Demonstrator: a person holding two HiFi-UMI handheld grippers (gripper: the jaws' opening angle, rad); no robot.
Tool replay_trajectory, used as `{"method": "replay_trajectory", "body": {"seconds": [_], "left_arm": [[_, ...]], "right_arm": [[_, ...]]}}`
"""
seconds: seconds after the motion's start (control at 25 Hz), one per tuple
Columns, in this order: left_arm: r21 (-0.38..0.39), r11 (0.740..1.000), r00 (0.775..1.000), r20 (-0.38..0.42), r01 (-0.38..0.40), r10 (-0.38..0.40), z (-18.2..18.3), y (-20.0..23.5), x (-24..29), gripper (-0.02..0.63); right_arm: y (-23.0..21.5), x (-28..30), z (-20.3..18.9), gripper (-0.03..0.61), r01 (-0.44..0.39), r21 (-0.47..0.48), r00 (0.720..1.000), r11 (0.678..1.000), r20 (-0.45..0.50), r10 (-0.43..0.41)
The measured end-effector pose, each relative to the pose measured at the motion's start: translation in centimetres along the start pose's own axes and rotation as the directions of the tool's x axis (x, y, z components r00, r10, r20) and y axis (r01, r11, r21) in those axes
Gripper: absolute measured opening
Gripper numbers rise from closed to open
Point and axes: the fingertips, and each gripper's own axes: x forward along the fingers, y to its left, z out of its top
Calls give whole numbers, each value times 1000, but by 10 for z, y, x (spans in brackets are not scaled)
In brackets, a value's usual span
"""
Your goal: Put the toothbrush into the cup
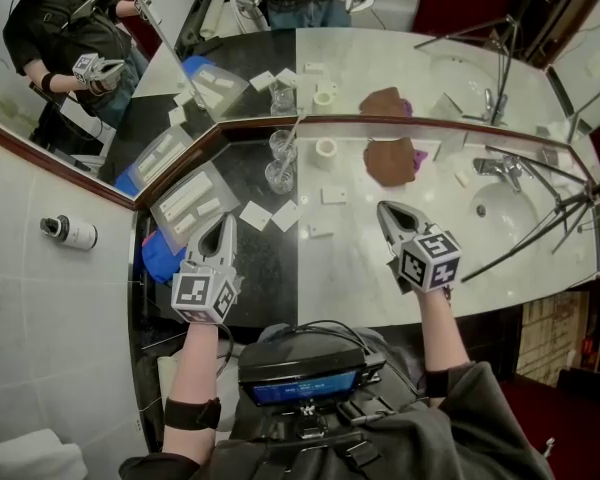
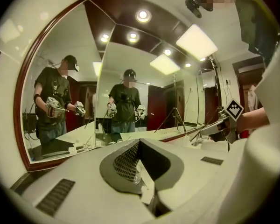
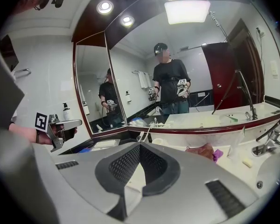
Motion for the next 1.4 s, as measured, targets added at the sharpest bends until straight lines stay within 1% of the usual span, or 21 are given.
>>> {"method": "replay_trajectory", "body": {"seconds": [0.12,0.28,0.36,0.44,0.56,0.68,0.76,1.0,1.12,1.2,1.32,1.4], "left_arm": [[-11,1000,1000,-29,9,-9,-7,2,3,0],[15,1000,995,-100,17,-15,-20,1,20,3],[21,999,989,-145,45,-41,-28,-4,35,56],[29,997,980,-188,74,-67,-37,-9,52,86],[41,993,962,-257,110,-96,-51,-14,82,117],[47,988,939,-320,149,-126,-65,-16,115,150],[54,983,924,-355,173,-143,-75,-16,136,161],[58,974,889,-423,219,-175,-102,-13,194,175],[81,964,871,-453,253,-190,-116,-14,219,183],[88,958,855,-478,273,-200,-123,-17,234,183],[91,948,826,-521,306,-217,-127,-27,250,183],[104,944,812,-544,314,-211,-132,-27,260,183]], "right_arm": [[3,1,-2,12,-7,0,1000,1000,-2,7],[5,2,-4,12,-15,4,1000,1000,-6,15],[7,3,-7,12,-19,7,1000,1000,-13,19],[9,5,-14,12,-23,16,999,1000,-22,24],[14,10,-24,12,-35,37,999,999,-39,36],[13,17,-39,12,-30,52,998,998,-59,33],[13,23,-51,12,-29,56,997,998,-75,33],[4,50,-83,12,1,56,992,998,-126,6],[4,63,-96,12,6,70,990,998,-138,3],[3,70,-103,12,10,84,990,996,-141,2],[0,78,-112,12,18,105,990,994,-142,-3],[-2,80,-115,12,25,118,990,993,-138,-8]]}}
